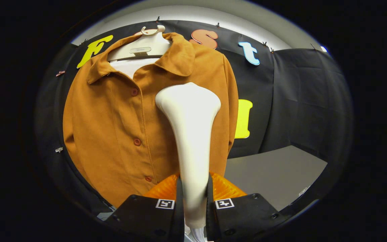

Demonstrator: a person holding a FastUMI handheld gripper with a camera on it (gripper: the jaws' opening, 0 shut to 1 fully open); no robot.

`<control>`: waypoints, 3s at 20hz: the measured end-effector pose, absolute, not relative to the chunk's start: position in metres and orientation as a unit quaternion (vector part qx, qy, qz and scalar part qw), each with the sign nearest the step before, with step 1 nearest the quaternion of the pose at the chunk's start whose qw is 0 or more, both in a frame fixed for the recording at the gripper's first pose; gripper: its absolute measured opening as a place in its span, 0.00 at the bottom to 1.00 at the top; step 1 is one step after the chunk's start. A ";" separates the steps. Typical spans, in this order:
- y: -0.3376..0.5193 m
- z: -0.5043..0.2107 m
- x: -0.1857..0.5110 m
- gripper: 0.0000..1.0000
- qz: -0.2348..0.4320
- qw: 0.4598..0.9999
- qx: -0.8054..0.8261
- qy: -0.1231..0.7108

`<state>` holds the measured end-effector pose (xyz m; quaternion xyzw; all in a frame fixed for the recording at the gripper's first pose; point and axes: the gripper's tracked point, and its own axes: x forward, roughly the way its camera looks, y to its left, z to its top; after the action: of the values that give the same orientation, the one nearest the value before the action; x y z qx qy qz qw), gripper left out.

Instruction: Iron the clothes twice with a garment steamer, once on the left side and once on the right side.

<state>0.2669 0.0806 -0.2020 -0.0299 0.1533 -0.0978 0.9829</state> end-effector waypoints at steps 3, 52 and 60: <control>0.082 -0.233 0.258 0.29 -0.096 0.979 -0.025 0.180; 0.184 -0.196 0.154 0.29 -0.042 0.988 -0.034 0.145; 0.240 -0.165 0.211 0.29 -0.035 0.991 -0.052 0.114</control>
<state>0.2109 0.2398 -0.1649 -0.0518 0.1145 -0.0355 0.9914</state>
